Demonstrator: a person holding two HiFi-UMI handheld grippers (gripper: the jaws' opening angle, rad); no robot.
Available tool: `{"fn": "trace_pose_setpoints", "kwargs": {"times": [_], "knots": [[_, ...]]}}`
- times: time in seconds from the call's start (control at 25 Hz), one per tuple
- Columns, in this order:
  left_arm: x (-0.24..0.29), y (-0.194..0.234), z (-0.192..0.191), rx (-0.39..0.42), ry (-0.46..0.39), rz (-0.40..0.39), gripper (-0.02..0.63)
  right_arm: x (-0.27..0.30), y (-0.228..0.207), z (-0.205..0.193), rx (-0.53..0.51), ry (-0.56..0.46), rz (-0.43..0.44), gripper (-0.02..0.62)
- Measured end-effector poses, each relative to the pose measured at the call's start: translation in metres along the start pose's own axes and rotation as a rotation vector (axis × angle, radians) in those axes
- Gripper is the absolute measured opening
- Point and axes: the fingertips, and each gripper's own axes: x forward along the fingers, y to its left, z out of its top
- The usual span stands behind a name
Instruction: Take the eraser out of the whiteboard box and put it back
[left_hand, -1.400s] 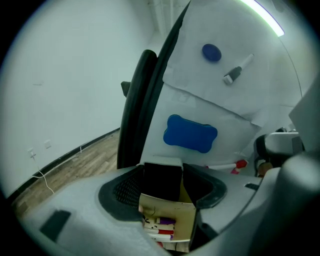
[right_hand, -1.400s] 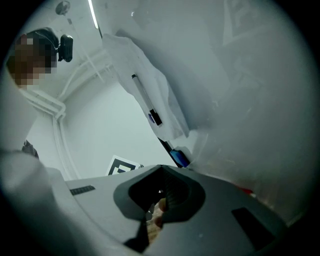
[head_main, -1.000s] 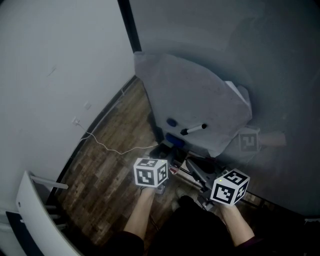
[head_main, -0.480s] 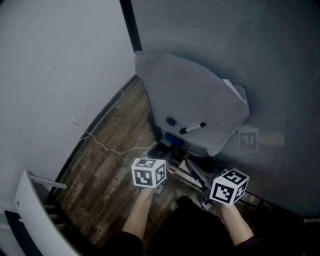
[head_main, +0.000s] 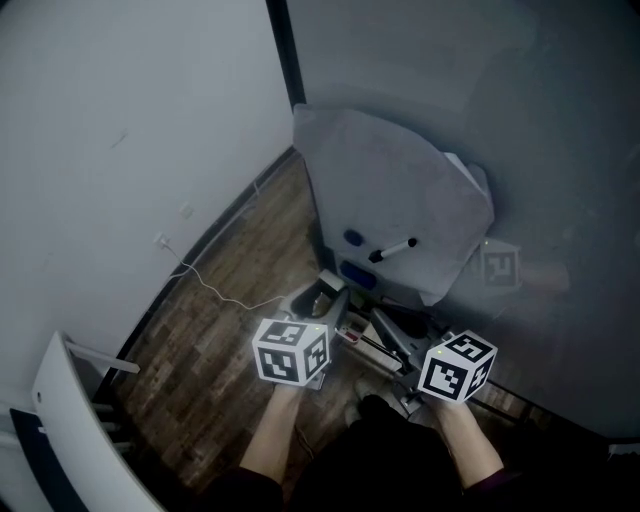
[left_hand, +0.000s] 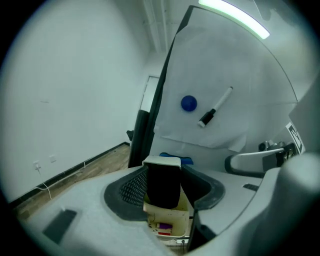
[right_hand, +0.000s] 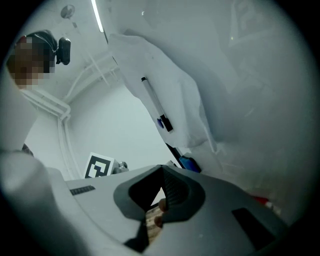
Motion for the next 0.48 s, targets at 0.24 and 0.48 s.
{"fn": "trace_pose_setpoints", "kwargs": {"times": [0.24,0.48], "knots": [[-0.018,-0.002,0.011,-0.004,-0.043,-0.002,0.195,0.004,0.011,0.002,-0.006,-0.009,0.018,0.003],[-0.038,-0.012,0.039,0.033,-0.111,-0.013,0.195,0.005,0.022,0.020,-0.047,-0.043,0.040,0.003]]}}
